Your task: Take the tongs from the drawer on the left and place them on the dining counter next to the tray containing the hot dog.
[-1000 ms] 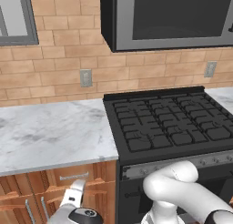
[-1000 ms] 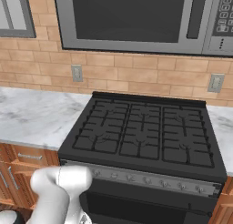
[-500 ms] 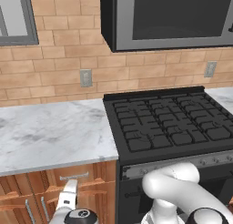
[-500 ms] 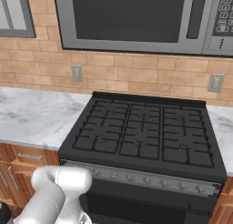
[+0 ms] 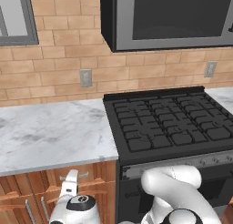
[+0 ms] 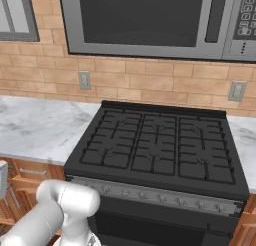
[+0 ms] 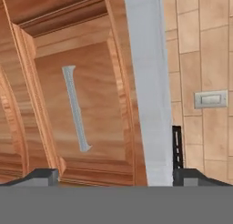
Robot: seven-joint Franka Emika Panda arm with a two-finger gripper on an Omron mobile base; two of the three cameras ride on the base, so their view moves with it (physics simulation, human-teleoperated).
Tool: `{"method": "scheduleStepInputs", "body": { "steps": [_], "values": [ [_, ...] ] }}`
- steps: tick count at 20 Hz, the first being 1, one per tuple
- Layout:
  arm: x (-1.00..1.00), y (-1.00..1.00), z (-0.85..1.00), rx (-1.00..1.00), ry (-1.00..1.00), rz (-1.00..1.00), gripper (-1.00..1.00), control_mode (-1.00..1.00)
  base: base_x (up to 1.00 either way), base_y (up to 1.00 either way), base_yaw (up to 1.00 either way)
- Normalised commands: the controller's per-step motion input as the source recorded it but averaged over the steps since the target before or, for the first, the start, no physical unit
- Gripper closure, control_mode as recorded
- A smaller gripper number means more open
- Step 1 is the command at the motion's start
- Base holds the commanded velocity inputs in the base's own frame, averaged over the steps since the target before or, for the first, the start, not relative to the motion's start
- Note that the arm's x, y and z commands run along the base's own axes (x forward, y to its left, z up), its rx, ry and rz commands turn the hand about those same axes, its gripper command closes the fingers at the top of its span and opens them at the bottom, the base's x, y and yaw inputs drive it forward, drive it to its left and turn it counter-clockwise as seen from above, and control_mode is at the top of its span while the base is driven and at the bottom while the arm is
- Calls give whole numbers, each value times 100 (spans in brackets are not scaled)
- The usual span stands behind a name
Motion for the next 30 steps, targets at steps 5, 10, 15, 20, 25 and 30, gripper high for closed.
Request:
{"method": "scheduleStepInputs", "body": {
  "steps": [5,10,15,20,25,30],
  "values": [
    [22,0,-56,-6,-16,5,-100,-100,0,0,0],
    [35,0,-27,0,-13,3,-100,-100,0,0,0],
    [34,0,-11,0,-5,0,-100,-100,0,0,0],
    [37,16,-15,0,-2,0,-100,-100,0,0,0],
    [24,24,-25,-1,-3,0,-100,-100,0,0,0],
    [19,24,-29,-3,-3,0,-100,-100,0,0,0]
  ]
}}
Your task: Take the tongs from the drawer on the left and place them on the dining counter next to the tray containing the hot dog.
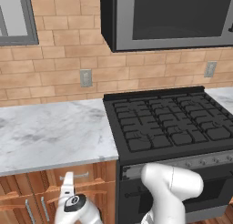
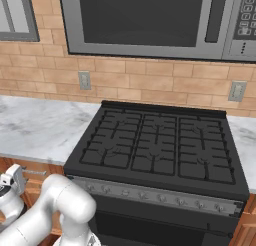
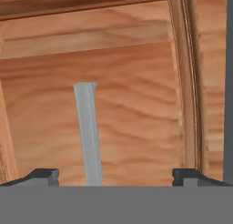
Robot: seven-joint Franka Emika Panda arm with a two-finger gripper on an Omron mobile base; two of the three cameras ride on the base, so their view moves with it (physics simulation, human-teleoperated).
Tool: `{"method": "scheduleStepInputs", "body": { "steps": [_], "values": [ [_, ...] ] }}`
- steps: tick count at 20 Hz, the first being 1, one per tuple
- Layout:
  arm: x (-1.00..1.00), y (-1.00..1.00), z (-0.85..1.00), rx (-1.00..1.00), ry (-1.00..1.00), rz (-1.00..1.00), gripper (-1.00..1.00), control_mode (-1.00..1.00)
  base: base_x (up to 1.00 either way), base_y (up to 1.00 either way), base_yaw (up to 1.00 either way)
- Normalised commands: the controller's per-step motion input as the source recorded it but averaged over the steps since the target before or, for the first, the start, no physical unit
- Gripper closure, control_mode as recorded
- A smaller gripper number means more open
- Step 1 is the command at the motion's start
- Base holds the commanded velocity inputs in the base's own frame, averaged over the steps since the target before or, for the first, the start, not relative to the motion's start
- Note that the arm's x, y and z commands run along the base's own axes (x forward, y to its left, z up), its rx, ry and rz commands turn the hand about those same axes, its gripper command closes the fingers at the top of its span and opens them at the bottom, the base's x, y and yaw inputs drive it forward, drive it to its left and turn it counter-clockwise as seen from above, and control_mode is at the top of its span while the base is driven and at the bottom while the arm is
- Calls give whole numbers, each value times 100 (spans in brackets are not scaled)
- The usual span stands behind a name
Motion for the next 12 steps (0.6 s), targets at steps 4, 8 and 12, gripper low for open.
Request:
{"method": "scheduleStepInputs", "body": {
  "steps": [4,8,12],
  "values": [
    [23,15,-23,0,0,0,-100,-100,0,0,0],
    [24,12,-25,-2,0,0,-100,-100,0,0,0],
    [26,6,-22,-1,0,0,-100,-100,0,0,0]
  ]
}}
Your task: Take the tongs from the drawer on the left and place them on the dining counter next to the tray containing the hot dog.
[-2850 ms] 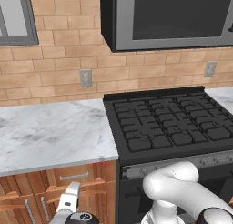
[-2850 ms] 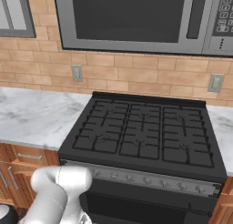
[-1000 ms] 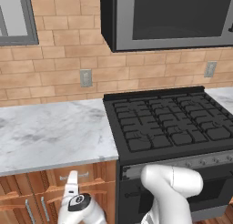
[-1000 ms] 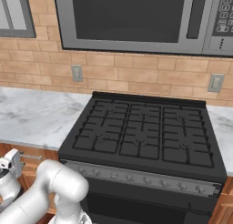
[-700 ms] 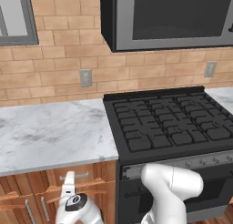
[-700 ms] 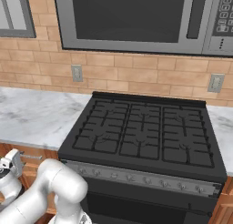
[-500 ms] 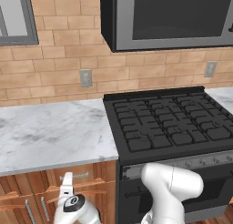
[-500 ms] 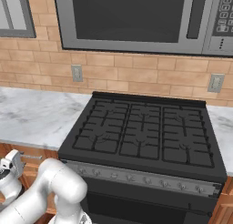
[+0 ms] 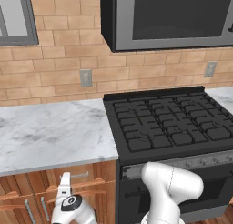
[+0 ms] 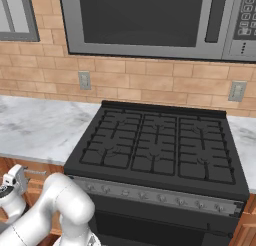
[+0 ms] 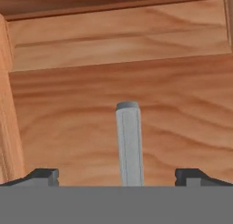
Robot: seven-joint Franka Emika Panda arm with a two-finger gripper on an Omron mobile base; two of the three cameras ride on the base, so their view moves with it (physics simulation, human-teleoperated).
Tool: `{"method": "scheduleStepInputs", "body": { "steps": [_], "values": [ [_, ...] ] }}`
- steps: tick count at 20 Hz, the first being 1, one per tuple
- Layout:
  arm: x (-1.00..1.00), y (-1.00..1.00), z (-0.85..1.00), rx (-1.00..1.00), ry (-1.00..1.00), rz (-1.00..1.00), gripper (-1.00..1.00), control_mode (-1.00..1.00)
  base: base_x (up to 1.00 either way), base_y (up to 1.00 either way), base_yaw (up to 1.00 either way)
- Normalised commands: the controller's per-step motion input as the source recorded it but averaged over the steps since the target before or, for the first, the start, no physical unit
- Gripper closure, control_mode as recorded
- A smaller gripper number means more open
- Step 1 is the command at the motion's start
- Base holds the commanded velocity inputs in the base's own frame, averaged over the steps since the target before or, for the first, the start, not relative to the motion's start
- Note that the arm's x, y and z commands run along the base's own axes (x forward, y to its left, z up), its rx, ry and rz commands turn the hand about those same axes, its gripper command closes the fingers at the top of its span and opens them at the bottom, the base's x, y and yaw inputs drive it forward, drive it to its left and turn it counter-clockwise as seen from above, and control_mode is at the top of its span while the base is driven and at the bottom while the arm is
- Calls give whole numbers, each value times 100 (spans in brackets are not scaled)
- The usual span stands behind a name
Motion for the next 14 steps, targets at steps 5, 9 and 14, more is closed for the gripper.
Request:
{"method": "scheduleStepInputs", "body": {
  "steps": [5,9,14],
  "values": [
    [26,1,-15,0,0,0,-100,-100,0,0,0],
    [24,0,-6,0,0,0,100,-100,0,0,0],
    [1,0,0,0,0,0,100,-100,0,0,0]
  ]
}}
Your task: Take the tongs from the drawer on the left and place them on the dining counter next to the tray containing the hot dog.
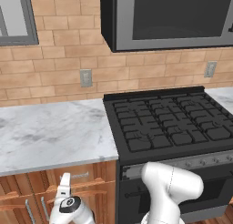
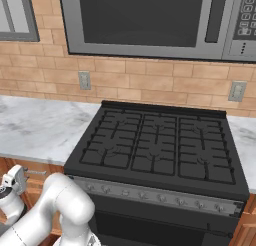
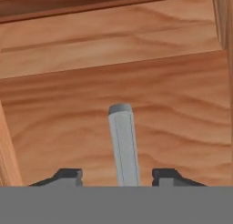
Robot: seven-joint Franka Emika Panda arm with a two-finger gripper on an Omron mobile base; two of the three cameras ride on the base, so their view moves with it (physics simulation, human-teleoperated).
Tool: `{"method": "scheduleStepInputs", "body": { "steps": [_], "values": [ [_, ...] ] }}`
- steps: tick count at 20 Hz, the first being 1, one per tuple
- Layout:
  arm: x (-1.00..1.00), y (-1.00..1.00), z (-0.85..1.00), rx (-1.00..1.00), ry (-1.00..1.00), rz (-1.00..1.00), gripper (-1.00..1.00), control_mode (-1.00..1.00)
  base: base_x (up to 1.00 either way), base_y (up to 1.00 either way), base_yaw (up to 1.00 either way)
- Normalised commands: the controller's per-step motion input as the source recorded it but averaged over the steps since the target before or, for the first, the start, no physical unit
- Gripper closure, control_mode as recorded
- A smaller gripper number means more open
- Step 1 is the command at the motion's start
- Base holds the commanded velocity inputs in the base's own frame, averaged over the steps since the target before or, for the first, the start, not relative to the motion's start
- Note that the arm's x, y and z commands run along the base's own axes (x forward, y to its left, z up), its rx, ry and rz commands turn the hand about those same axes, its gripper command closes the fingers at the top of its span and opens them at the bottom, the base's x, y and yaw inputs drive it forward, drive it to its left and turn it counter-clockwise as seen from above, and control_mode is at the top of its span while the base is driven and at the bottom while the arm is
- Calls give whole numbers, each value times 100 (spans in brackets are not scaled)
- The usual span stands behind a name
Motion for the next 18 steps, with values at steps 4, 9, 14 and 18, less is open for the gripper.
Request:
{"method": "scheduleStepInputs", "body": {
  "steps": [4,9,14,18],
  "values": [
    [0,0,0,0,0,0,100,-100,0,0,0],
    [-2,0,0,0,0,0,100,-100,0,0,0],
    [-16,0,0,0,0,0,100,-100,0,0,0],
    [-63,0,-10,0,2,0,100,-100,0,0,0]
  ]
}}
